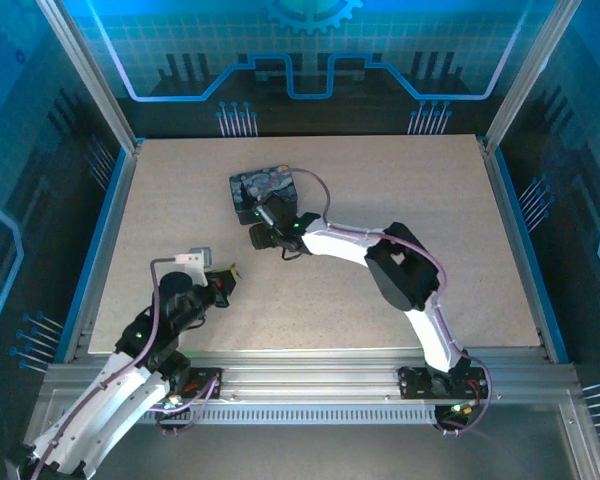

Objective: Unlock a padlock with a key

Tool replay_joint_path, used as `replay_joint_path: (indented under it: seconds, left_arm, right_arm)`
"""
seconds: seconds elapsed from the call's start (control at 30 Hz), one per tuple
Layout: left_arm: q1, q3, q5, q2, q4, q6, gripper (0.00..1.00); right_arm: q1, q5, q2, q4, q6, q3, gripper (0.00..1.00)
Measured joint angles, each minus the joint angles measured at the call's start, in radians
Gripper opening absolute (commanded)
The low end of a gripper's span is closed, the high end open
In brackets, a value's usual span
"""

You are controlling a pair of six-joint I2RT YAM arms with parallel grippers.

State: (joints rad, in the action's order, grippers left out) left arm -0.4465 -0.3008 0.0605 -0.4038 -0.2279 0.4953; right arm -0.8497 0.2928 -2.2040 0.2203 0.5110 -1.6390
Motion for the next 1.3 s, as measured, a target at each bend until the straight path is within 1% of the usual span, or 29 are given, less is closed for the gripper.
replay_joint_path:
  seconds: [0.2,0.4,0.63,0.93,1.17,1.3]
  left_arm:
    - [0.001,0.012,0.000,0.000,-0.005,-0.008,0.00]
    - [0.001,0.012,0.001,0.016,-0.009,-0.031,0.00]
    - [0.001,0.018,0.006,0.060,-0.030,-0.050,0.00]
    - [0.005,0.026,0.007,0.067,-0.037,-0.059,0.00]
    - [0.005,0.036,0.006,0.067,-0.037,-0.061,0.00]
    - [0.005,0.037,0.006,0.067,-0.036,-0.061,0.00]
  right_arm:
    - [0.005,0.063,-0.116,0.019,0.006,-0.143,0.62]
    - [0.009,0.119,-0.187,0.041,0.006,-0.248,0.60]
    - [0.010,0.156,-0.213,0.062,0.022,-0.275,0.62]
    - [0.039,0.148,-0.228,0.103,0.084,-0.286,0.67]
    - [0.057,0.126,-0.228,0.110,0.103,-0.287,0.66]
    - [0.057,0.106,-0.239,0.122,0.101,-0.319,0.63]
